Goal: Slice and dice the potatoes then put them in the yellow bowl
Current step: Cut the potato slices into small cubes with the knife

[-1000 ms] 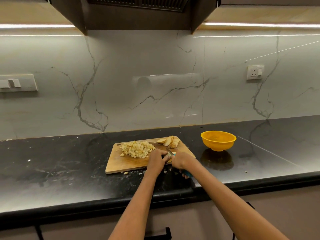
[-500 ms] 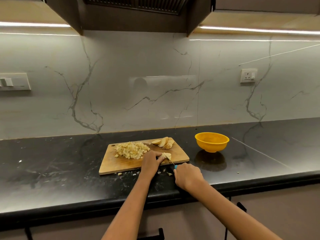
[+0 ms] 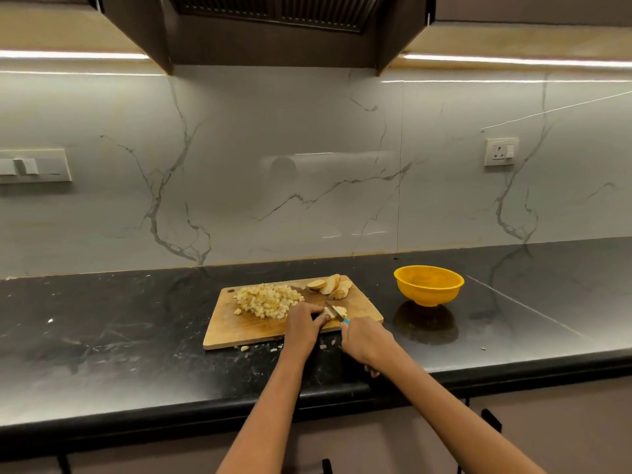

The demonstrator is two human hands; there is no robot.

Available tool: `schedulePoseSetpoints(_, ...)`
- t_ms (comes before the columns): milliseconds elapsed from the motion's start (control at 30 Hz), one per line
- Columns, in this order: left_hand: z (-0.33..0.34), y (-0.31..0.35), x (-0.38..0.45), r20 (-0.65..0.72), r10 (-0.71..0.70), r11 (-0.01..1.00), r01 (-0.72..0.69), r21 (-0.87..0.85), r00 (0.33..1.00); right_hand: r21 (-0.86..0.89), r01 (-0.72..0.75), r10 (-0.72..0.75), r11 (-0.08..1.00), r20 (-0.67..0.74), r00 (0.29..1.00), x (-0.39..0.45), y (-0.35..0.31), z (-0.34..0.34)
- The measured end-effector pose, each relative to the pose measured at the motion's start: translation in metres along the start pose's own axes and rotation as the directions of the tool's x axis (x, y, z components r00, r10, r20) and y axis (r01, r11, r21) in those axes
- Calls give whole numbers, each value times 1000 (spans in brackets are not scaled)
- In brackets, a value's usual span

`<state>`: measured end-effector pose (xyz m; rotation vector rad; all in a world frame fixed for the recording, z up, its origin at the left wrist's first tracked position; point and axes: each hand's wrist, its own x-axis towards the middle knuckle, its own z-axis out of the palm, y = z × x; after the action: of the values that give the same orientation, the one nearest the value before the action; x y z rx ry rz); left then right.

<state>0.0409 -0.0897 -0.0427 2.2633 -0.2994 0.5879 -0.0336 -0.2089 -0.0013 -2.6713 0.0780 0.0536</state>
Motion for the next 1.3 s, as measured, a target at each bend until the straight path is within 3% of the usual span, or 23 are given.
schedulePoseSetpoints(633, 0, -1, 5, -12, 2, 1000, -1, 28, 1000, 76, -89, 82, 993, 95, 992, 8, -5, -2)
schedulePoseSetpoints(833, -3, 3, 2, -7, 15, 999, -15, 43, 1000, -44, -49, 54, 998, 141, 989, 24, -18, -3)
schedulePoseSetpoints(1133, -4, 4, -2, -3, -21, 1000, 21, 15, 1000, -291, 49, -88, 955, -122, 989, -22, 4, 12)
schedulePoseSetpoints(1300, -3, 1, 0, -26, -42, 999, 42, 12, 999, -25, -1, -2, 1000, -135, 991, -21, 12, -1)
